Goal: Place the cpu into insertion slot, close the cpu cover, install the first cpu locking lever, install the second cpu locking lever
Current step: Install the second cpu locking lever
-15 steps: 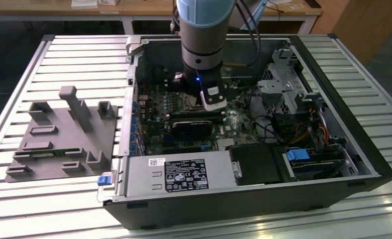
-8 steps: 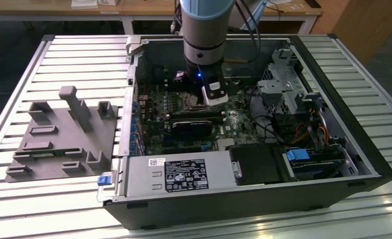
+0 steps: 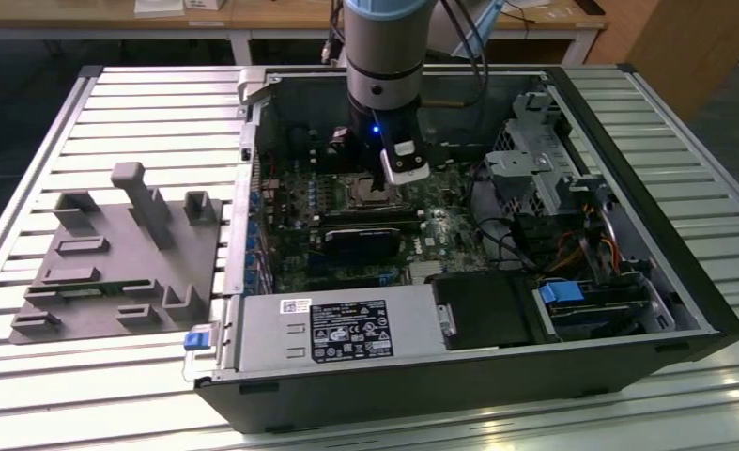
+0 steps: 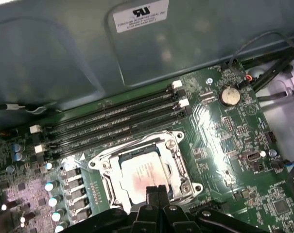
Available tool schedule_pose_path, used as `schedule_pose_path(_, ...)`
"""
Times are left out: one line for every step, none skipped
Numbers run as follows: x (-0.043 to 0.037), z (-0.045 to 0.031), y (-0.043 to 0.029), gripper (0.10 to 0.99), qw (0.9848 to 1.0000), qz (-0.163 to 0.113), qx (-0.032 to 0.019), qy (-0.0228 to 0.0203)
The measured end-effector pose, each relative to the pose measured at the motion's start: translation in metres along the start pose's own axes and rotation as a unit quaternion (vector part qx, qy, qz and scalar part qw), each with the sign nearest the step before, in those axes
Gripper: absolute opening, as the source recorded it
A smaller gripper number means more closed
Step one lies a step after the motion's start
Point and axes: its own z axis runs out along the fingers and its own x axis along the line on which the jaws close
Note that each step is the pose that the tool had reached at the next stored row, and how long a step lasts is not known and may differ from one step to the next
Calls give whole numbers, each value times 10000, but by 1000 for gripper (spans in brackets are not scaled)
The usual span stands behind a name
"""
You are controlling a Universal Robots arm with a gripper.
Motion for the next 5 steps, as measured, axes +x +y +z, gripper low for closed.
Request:
schedule_pose_path(0,0,0,102,10000,0,0,0)
schedule_pose_path(0,0,1,102,10000,0,1,0)
schedule_pose_path(1,0,2,102,10000,0,1,0)
schedule_pose_path(1,0,2,102,10000,0,0,0)
schedule_pose_path(1,0,2,102,10000,0,1,0)
